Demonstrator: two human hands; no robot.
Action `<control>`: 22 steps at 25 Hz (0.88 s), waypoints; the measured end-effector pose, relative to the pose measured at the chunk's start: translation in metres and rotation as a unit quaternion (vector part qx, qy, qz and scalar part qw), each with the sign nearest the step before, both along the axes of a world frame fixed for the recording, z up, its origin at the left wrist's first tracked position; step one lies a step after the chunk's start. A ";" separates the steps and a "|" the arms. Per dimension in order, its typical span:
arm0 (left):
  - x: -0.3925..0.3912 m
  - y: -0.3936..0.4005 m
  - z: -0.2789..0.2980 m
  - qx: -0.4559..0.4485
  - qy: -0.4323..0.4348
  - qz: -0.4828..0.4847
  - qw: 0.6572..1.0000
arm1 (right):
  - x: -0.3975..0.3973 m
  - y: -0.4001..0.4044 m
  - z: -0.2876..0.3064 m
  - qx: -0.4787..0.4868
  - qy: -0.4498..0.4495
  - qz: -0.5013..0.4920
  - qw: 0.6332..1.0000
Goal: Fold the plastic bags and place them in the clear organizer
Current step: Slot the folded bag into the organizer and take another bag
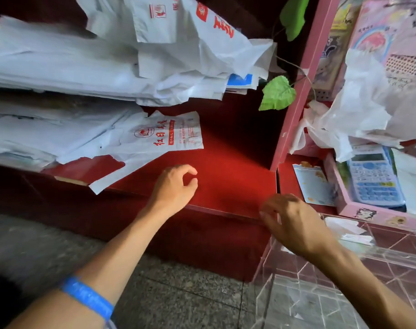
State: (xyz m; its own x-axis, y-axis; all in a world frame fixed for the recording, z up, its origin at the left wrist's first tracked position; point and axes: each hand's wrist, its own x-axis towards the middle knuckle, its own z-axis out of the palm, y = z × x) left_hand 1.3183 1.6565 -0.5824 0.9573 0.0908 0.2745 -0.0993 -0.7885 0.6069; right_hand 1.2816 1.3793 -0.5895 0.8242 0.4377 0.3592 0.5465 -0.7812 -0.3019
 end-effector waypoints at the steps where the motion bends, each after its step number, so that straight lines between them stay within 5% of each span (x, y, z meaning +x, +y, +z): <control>1: 0.000 0.020 -0.003 -0.002 0.004 0.037 0.999 | 0.004 0.008 -0.004 -0.010 -0.010 0.010 1.000; 11: 0.013 0.100 -0.019 0.135 0.157 0.167 0.964 | 0.030 0.068 -0.030 -0.029 0.006 -0.039 0.999; 17: 0.018 0.099 -0.023 0.208 0.108 0.211 0.949 | 0.039 0.077 -0.037 -0.076 0.008 -0.065 0.995; 22: 0.017 0.103 -0.032 0.154 0.070 0.188 0.968 | 0.040 0.079 -0.038 -0.087 0.010 -0.070 0.994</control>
State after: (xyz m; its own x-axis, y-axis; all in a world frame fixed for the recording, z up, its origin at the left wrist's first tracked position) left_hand 1.3354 1.7592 -0.6141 0.9026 0.3736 0.2137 0.2954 -0.8988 0.3238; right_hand 1.3219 1.4582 -0.6274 0.8879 0.3719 0.2708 0.4237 -0.8905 -0.1662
